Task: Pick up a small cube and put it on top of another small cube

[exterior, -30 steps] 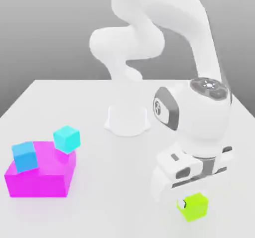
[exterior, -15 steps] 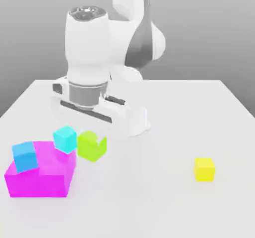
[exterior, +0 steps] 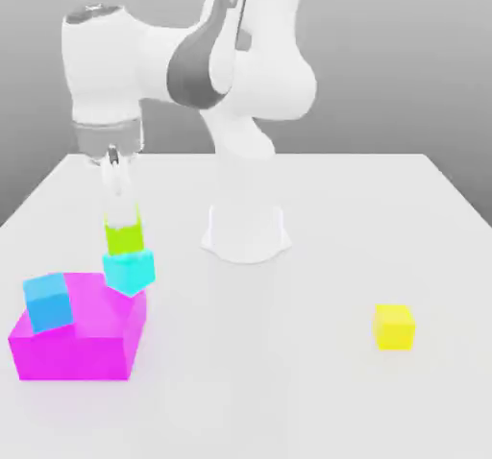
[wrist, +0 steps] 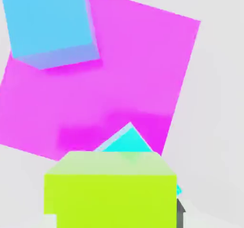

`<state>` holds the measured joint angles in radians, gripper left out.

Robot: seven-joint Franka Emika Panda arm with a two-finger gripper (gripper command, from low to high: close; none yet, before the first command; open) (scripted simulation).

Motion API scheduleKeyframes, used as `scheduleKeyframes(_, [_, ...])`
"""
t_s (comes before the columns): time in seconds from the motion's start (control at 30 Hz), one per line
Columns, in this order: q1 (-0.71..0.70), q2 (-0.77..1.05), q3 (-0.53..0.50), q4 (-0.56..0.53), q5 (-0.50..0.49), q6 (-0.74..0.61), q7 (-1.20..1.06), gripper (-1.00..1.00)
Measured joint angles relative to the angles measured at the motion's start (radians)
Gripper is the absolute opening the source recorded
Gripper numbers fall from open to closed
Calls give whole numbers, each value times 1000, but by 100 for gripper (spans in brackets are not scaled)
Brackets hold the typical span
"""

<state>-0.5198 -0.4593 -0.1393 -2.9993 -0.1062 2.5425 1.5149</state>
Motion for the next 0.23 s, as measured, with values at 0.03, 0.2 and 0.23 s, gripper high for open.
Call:
scheduleKeyframes(0.03, [0,0,0,0,0,0,0,100])
scheduleKeyframes(0.2, [0,7,0,-2,-3,8,2,100])
scheduleKeyframes(0.23, [-1,-14,1,4,-2,-19,2,100])
